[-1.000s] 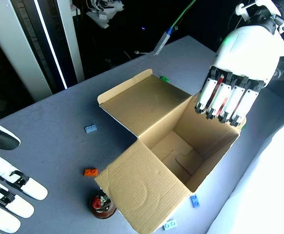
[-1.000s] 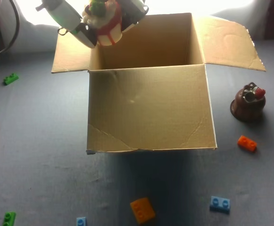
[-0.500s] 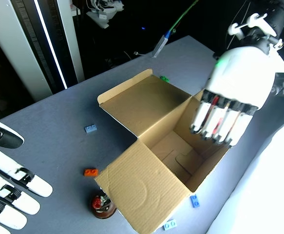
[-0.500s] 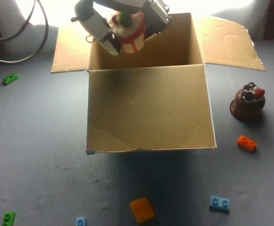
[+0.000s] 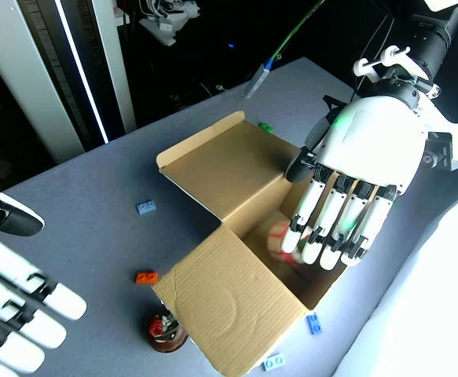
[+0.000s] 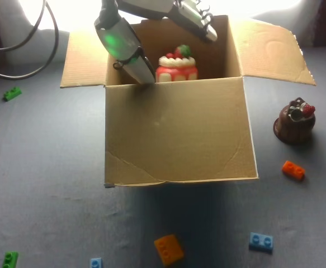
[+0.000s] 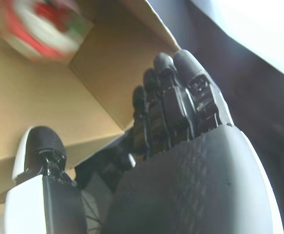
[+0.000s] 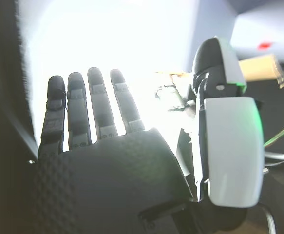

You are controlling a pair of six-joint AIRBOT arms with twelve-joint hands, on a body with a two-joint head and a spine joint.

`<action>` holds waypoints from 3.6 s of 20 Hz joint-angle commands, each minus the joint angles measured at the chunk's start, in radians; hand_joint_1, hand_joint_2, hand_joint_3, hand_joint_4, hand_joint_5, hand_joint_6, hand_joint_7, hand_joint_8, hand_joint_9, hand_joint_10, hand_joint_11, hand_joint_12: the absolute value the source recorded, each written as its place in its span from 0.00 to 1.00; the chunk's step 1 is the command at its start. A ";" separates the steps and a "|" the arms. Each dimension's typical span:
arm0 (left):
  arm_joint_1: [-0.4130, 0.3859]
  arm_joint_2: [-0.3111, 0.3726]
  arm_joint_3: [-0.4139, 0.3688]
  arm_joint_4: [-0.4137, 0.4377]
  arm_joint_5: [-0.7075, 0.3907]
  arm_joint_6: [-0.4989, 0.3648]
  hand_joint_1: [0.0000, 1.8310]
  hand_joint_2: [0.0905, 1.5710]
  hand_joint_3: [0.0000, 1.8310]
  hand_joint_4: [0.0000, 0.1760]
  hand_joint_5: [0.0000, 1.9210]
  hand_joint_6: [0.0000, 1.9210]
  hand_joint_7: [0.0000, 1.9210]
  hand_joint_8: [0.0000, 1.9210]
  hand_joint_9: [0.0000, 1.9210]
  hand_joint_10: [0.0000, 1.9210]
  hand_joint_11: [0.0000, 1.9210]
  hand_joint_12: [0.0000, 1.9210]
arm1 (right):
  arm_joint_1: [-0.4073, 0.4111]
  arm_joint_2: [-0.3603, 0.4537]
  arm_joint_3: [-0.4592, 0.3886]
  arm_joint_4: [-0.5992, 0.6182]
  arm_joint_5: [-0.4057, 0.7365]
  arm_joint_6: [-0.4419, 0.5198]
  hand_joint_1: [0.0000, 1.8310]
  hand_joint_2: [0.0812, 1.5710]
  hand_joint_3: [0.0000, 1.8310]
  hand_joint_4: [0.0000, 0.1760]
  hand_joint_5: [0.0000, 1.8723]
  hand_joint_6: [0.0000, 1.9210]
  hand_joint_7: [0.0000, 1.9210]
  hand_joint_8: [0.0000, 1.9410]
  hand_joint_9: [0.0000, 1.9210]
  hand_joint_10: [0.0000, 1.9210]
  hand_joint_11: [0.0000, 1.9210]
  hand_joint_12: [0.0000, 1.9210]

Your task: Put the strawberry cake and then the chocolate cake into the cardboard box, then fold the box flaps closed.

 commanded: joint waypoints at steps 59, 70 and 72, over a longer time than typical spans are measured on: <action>0.234 0.330 0.096 -0.237 -0.344 0.059 0.00 0.72 0.00 0.00 0.05 0.00 0.07 0.00 0.07 0.00 0.00 0.27 | -0.073 -0.721 0.592 0.197 0.150 0.312 0.55 0.62 0.00 0.00 0.08 0.01 0.09 0.01 0.08 0.01 0.00 0.20; 0.251 0.331 0.063 -0.237 -0.327 0.060 0.00 0.72 0.00 0.00 0.05 0.00 0.07 0.00 0.07 0.00 0.00 0.28 | -0.052 -0.683 0.579 0.196 0.144 0.318 0.66 0.72 0.00 0.00 0.53 0.47 0.44 0.66 0.30 0.65 0.10 0.94; 0.258 0.330 0.060 -0.238 -0.327 0.060 0.00 0.72 0.00 0.00 0.05 0.00 0.07 0.00 0.07 0.00 0.00 0.29 | -0.043 -0.656 0.554 0.196 0.141 0.320 0.66 0.73 0.00 0.00 0.50 0.51 0.43 0.70 0.28 0.69 0.11 0.97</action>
